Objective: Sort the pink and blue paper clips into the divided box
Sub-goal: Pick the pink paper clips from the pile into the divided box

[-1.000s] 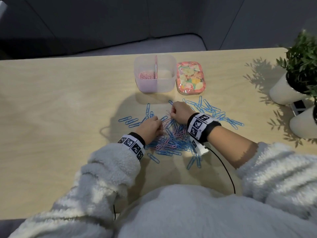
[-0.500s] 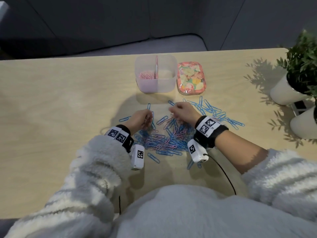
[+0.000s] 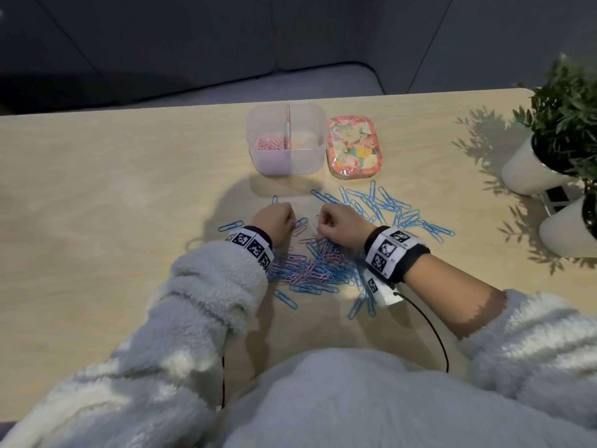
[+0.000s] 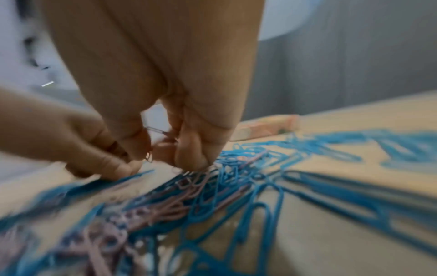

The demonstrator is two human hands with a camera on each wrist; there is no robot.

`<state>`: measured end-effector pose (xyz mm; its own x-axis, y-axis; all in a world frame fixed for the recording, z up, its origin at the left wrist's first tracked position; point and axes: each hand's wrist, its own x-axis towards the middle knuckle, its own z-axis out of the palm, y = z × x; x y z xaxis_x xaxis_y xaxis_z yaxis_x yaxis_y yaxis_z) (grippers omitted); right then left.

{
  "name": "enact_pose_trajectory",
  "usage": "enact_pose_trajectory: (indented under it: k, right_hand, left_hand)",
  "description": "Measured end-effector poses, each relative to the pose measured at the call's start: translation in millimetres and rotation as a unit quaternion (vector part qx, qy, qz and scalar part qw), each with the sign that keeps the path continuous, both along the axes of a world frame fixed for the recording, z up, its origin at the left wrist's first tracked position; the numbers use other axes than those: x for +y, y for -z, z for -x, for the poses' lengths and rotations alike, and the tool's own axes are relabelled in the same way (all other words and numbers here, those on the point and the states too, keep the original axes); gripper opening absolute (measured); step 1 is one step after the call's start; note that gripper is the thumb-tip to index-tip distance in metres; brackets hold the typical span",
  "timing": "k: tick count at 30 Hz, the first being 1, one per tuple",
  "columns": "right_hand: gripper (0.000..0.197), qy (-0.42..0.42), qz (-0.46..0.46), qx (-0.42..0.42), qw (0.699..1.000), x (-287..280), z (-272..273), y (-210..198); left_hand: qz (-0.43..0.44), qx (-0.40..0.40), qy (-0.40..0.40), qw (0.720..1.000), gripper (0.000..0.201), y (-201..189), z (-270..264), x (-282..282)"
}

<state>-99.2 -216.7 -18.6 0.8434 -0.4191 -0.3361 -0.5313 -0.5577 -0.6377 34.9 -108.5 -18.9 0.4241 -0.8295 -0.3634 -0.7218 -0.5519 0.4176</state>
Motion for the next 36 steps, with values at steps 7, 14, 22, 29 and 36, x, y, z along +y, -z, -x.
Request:
enact_pose_trajectory:
  k: [7, 14, 22, 29, 36]
  right_hand:
    - [0.022, 0.294, -0.235, -0.072, 0.924, -15, 3, -1]
    - [0.007, 0.079, 0.083, 0.054, 0.992, -5, -7, 6]
    - [0.015, 0.195, -0.134, -0.039, 0.971, -11, -1, -10]
    - [0.021, 0.324, -0.341, -0.095, 0.877, -19, 28, -6]
    - [0.016, 0.098, 0.070, 0.061, 0.991, 3, 34, 1]
  left_hand:
    - [0.027, -0.064, -0.022, 0.997, 0.020, -2, -6, 4]
    - [0.019, -0.048, 0.048, 0.998, 0.032, 1, 18, 5]
    - [0.052, -0.095, 0.077, 0.991, 0.025, 1, 24, 13]
    - [0.052, -0.064, 0.048, 0.995, 0.021, 3, 18, 32]
    - [0.039, -0.067, 0.068, 0.995, 0.020, 0, 21, 23]
